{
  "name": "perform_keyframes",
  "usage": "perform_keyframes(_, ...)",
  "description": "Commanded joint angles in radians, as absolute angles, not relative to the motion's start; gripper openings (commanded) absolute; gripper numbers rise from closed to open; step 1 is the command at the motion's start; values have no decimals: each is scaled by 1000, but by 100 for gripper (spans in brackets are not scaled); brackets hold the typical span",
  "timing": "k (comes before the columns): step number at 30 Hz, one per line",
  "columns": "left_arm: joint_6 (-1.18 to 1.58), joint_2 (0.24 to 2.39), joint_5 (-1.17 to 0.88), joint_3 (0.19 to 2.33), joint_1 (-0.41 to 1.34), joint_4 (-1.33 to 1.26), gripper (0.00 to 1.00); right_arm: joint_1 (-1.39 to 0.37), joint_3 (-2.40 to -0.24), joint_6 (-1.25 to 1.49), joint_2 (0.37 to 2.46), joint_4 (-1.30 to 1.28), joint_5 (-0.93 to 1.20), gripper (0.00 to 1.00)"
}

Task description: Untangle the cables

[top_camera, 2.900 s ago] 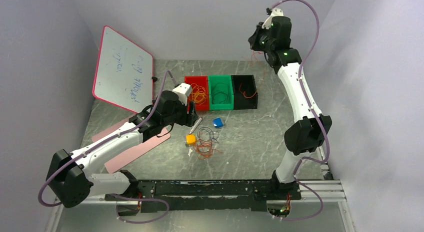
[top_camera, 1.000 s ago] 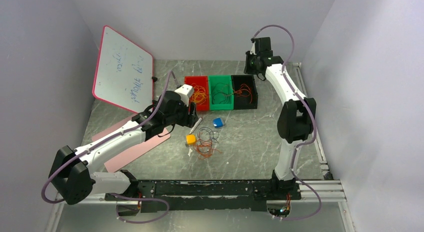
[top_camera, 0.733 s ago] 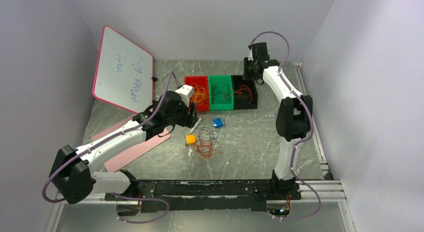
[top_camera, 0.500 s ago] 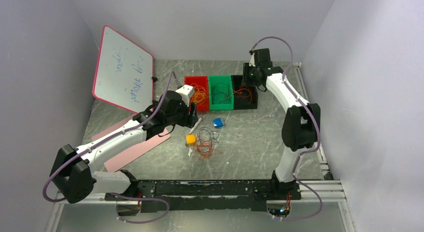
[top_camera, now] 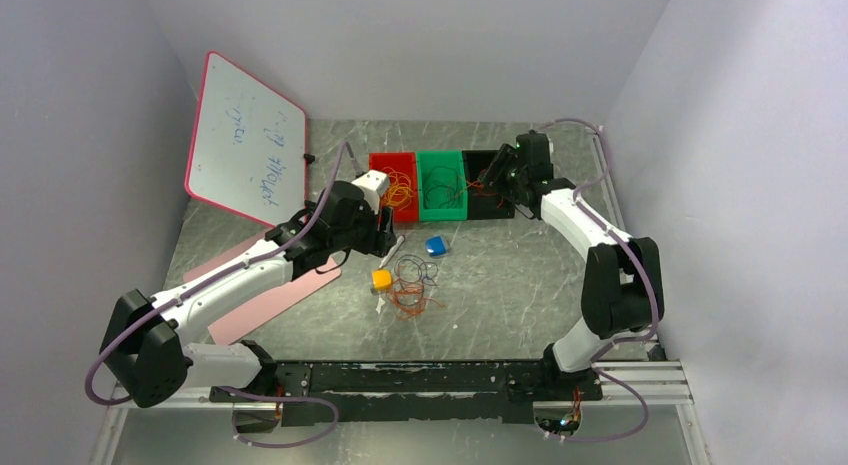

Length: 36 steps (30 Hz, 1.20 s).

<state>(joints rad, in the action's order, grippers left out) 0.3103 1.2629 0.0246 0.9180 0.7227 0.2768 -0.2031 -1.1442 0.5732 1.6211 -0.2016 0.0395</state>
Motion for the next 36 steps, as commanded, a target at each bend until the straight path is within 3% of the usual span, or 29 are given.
perform_keyframes(1, 313, 1254, 6, 954, 715, 285, 61, -209, -1105, 929, 1600, -27, -60, 62)
perform_keyframes(17, 312, 1246, 22, 938, 715, 289, 61, -271, -1191, 1286, 1725, -215, -235, 64)
perform_keyframes(26, 309, 1233, 29, 935, 716, 297, 61, -271, -1223, 1376, 1821, -201, -203, 62)
perform_keyframes(32, 314, 1220, 34, 928, 715, 299, 61, -271, -1225, 1405, 1865, -157, -163, 52)
perform_keyframes(36, 311, 1218, 40, 930, 716, 307, 61, -269, -1226, 1397, 1865, -143, -190, 38)
